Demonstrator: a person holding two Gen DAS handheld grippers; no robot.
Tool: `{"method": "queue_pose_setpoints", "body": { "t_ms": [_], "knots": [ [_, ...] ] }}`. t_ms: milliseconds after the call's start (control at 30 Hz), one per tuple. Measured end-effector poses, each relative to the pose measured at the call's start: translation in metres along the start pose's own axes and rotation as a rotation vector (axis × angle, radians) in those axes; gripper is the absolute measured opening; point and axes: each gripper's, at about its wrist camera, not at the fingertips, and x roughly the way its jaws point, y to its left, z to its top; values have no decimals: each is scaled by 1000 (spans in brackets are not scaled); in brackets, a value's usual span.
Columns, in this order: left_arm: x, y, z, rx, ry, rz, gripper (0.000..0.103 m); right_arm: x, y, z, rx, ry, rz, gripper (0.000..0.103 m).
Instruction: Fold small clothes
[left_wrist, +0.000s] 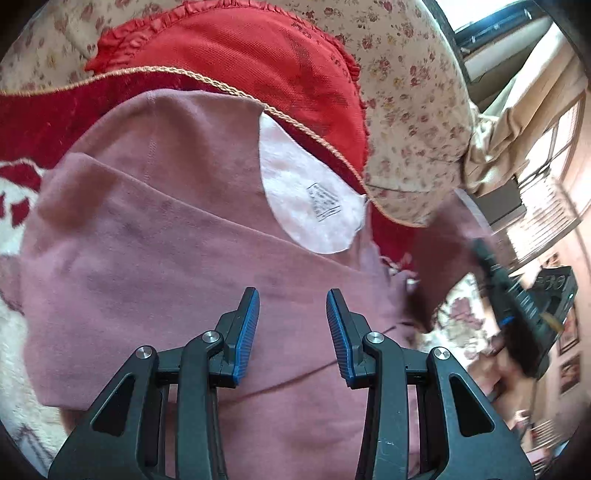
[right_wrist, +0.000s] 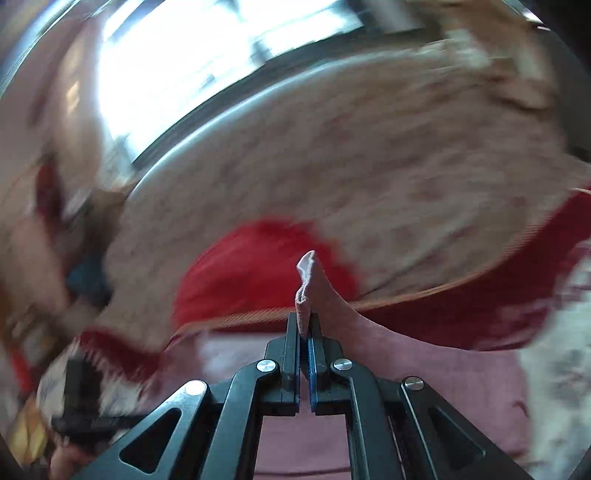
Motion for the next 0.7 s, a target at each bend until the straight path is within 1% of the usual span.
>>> {"method": "queue_pose_setpoints", "body": {
  "t_ms": [33, 67, 100, 167, 200, 233, 300, 367, 400, 433, 500, 533, 700],
  "knots": [
    [-2, 0, 1, -1, -7, -2, 36, 12, 12, -6, -23, 38, 24, 3],
    [-3, -1, 1, 0, -14, -2, 36, 30, 30, -18, -54, 103, 54, 3],
    [-5, -1, 2, -5, -22, -9, 36, 42, 41, -26, -80, 151, 60, 3],
    [-6, -2, 3, -13, -26, -20, 41, 68, 59, -47, -122, 259, 78, 3],
    [-5, -3, 3, -18, -22, -26, 49, 80, 66, -59, -137, 319, 83, 3],
    [-4, -4, 3, -23, -19, -35, 51, 89, 71, -68, -149, 369, 90, 3],
    [3, -8, 5, -25, 4, -65, 51, 99, 81, -85, -192, 423, 105, 3],
    [12, -10, 5, -33, 37, -95, 54, 103, 88, -95, -221, 449, 147, 3],
    [16, -11, 3, -40, 54, -110, 59, 102, 95, -99, -250, 444, 163, 3],
    [23, -10, 1, -51, 84, -122, 60, 101, 98, -102, -261, 435, 168, 3],
    [35, -5, -3, -88, 146, -120, 60, 103, 106, -107, -282, 435, 182, 3],
    [38, -2, -5, -105, 168, -121, 60, 103, 109, -110, -299, 438, 175, 3],
    [35, 2, -5, -133, 162, -137, 61, 104, 112, -116, -337, 435, 173, 3]
  ]
}}
